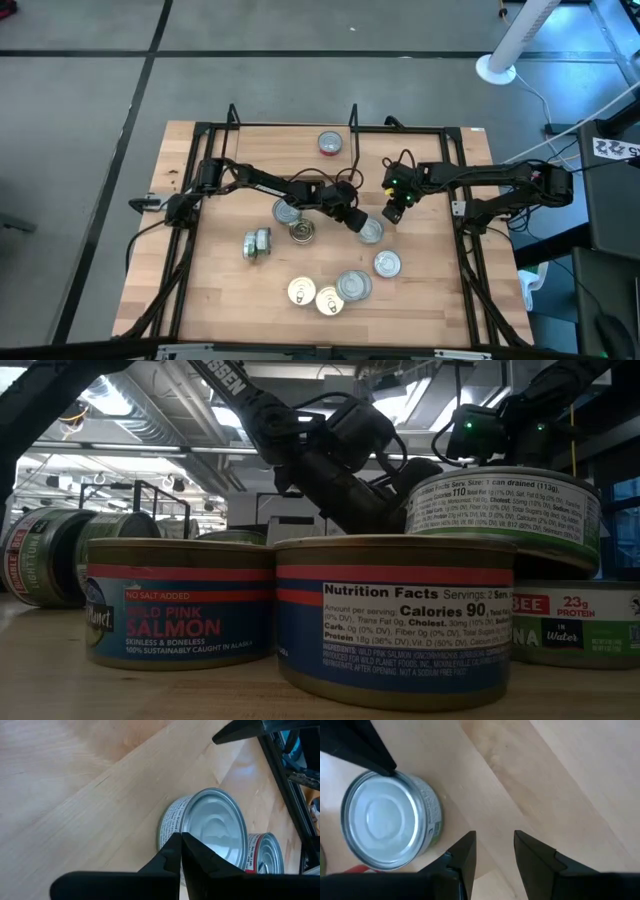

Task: Stack canned seafood by type on shelf
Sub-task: Put the green white tuna can on the shelf

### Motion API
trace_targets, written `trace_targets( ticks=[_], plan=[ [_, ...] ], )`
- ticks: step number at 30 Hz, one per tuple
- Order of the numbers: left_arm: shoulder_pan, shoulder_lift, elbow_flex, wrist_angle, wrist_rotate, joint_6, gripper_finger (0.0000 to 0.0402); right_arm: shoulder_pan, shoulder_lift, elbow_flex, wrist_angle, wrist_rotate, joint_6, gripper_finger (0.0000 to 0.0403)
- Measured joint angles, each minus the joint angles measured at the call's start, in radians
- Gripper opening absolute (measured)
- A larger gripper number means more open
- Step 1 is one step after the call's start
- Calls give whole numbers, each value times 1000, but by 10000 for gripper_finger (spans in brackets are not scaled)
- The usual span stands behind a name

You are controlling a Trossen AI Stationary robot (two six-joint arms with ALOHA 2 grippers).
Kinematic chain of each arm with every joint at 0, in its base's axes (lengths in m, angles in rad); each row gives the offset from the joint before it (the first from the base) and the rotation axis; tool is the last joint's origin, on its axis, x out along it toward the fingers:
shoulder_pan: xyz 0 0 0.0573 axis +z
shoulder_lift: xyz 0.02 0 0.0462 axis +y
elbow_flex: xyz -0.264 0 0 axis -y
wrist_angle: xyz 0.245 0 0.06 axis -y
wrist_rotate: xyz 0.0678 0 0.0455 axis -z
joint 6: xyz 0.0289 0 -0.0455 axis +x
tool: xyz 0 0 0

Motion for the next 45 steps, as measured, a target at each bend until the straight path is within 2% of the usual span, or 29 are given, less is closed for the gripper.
trace_targets(
  ticks=[7,12,17,26,33,39,45],
  plan=[
    [0,0,-1,-2,0,25,2,0,0,0,0,0,12,137],
    [0,0,-1,-3,0,35,1,0,6,0,0,57,102,177],
    [-1,0,-1,-4,0,44,1,0,13,0,0,81,106,212],
    [-1,1,-2,-5,0,52,1,0,13,0,0,-154,158,216],
    [-1,1,-2,-5,0,52,1,0,13,0,-25,-205,129,203],
    [-1,2,-2,-6,0,52,1,0,13,0,-117,-248,208,192],
    [-1,2,-2,-6,0,52,1,0,13,0,-67,-361,243,188]
  ],
)
